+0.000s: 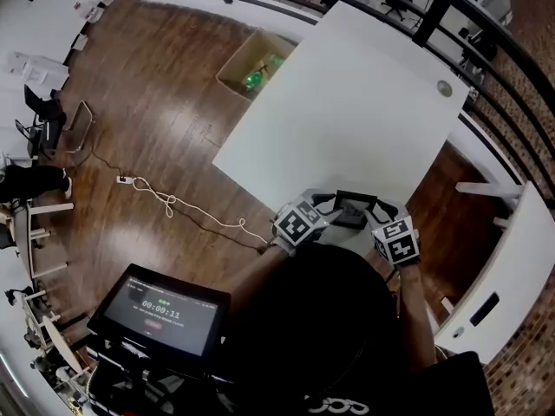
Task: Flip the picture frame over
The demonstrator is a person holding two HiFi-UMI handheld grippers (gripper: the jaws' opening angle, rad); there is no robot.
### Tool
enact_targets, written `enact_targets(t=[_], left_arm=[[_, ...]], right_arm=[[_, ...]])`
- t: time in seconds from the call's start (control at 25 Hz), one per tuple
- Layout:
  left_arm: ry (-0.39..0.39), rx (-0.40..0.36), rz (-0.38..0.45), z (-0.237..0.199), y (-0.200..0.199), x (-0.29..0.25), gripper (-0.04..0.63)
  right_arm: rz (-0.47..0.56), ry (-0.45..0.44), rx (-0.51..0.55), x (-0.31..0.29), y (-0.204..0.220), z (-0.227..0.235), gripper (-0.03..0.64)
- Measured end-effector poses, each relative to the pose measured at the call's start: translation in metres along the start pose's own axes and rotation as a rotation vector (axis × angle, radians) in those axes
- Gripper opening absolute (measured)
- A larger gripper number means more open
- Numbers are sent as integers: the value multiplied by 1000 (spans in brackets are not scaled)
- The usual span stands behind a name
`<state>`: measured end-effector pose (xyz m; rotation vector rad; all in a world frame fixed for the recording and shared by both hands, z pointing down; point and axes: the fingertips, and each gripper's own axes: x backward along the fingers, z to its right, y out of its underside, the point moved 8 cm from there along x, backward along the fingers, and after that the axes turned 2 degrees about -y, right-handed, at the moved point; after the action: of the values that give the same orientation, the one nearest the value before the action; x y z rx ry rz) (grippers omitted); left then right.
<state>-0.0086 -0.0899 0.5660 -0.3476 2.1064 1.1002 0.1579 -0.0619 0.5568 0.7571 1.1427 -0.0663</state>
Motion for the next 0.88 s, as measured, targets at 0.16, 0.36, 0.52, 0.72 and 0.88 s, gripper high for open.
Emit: enact_targets(t=[0.16, 0.36, 0.52, 0.72, 0.88], left_arm=[[24, 3, -37, -15, 0, -11, 165], [47, -5, -80, -32, 7, -25, 160], [62, 16, -128, -66, -4, -48, 160], [75, 14, -173, -68, -6, -55, 160], [78, 18, -191, -87, -1, -70, 160]], right_arm=[[-21, -7, -16, -16, -3, 11, 133], [-44, -14, -34, -38, -3, 18, 133], [-80, -42, -57, -64, -18, 45, 133], [-128, -51, -51, -70, -16, 50, 133], [-157, -59, -44, -96, -14, 61, 133]])
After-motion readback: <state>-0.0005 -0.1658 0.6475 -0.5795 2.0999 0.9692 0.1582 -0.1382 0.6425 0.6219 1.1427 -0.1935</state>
